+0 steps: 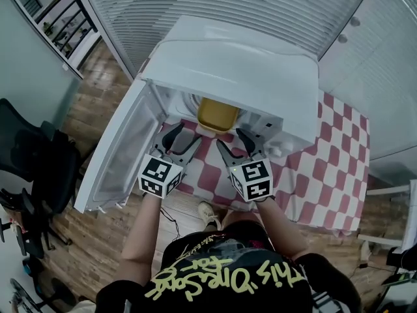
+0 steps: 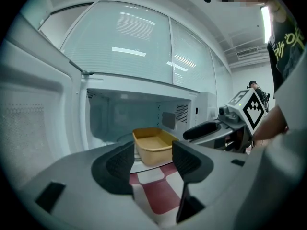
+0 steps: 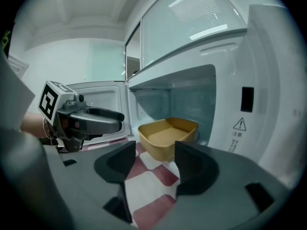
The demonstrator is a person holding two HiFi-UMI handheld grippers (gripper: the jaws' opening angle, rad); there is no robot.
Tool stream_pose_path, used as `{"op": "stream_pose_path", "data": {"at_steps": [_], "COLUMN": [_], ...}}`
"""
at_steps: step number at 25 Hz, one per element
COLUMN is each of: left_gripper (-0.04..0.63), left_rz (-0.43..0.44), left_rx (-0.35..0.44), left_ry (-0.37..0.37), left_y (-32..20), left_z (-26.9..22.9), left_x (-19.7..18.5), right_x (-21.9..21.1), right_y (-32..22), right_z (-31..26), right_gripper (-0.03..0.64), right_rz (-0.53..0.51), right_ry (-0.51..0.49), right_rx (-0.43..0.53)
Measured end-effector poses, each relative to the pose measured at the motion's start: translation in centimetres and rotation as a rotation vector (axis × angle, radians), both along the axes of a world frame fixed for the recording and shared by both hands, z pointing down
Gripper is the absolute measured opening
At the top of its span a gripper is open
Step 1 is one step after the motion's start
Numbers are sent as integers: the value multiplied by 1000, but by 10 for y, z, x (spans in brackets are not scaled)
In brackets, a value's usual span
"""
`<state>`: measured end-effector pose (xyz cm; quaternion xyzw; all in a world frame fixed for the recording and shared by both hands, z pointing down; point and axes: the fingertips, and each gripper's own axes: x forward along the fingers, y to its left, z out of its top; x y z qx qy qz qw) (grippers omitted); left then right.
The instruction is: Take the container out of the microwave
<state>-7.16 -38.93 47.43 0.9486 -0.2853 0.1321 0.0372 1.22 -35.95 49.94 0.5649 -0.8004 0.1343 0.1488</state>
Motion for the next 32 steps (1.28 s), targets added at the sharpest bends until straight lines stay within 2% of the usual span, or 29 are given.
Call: {"op": "stream_pose_path", "data": {"at_steps": [11, 17, 28, 32], "left_gripper": [247, 255, 264, 265], "left_rz": [42, 59, 127, 145], "left_rx": [-34, -56, -73, -71], "left_ry": [-31, -49, -52, -56], "left_y": [-8, -11, -17, -21], "left_z": [30, 45, 55, 57], "left_x": [9, 13, 23, 27], "right_x": [4, 4, 4, 3], "right_y": [-8, -15, -23, -24], "right_z": [17, 23, 32, 35], "right_gripper": [247, 249, 258, 258], "right_rz": [37, 29, 37, 34], "right_ry": [14, 66, 21, 37], "right_rx": [-37, -18, -43, -37]}}
